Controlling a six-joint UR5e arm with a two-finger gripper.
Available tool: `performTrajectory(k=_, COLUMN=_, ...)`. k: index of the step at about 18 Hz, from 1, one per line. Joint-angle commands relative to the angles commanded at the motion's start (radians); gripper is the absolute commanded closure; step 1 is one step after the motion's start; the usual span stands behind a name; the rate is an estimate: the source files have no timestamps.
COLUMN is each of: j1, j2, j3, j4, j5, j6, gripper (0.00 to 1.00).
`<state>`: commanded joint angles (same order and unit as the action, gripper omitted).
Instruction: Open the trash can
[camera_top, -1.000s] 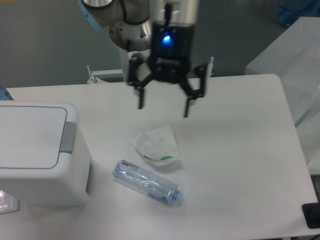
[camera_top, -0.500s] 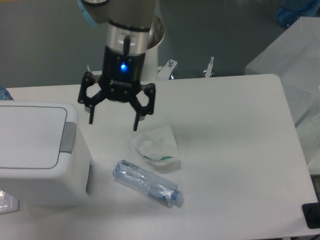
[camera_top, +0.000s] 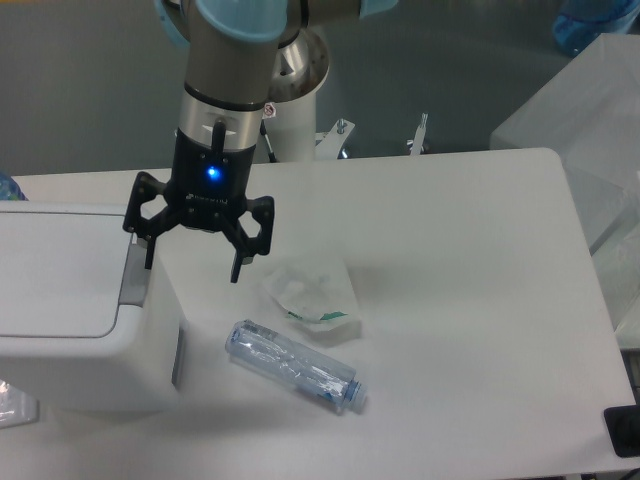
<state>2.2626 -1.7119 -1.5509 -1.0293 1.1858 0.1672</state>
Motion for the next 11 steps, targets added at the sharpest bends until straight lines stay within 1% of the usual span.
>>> performTrajectory(k=11, j1=-0.006, j2=-0.018, j3=0.0, j4=0.0, j5=0.0, j6=-0.011, gripper=0.0)
